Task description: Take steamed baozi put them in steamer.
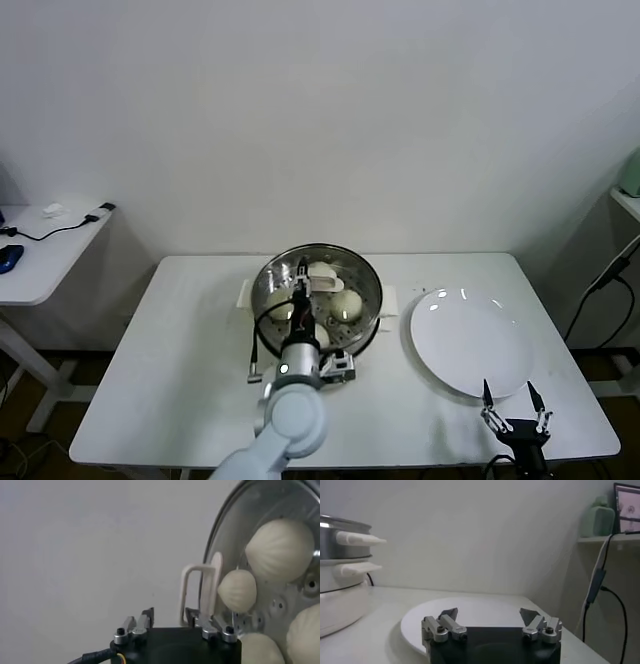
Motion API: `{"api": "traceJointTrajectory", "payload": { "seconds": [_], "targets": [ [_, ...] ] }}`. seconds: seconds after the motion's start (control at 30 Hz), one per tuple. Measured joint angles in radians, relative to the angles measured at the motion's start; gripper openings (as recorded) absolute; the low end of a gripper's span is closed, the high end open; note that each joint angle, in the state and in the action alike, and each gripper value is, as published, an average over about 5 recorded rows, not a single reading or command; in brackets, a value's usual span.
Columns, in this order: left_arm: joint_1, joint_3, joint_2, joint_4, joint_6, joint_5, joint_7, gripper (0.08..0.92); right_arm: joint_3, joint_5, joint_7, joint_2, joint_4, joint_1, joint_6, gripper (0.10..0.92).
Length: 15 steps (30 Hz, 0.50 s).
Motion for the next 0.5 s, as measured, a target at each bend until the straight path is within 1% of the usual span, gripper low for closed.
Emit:
{"api": "traceJointTrajectory", "payload": {
  "seconds": [0.27, 0.37, 0.5],
  "targets": [
    [0.031, 0.003, 0.049, -0.090, -0.044, -0.102, -0.025, 0.717, -0.002, -0.011, -0.005, 0.001, 0.001, 0.003, -0.010, 0.823],
    [0.055, -0.011, 0.073, -0.128, -0.076, -0.161, -0.042, 0.788, -0.004, -0.013, -0.007, 0.004, 0.006, 0.005, -0.014, 0.823],
    [0.100, -0.053, 0.096, -0.185, -0.138, -0.282, -0.072, 0.820, -0.010, -0.010, -0.009, 0.006, 0.015, 0.003, -0.015, 0.823]
  ]
}}
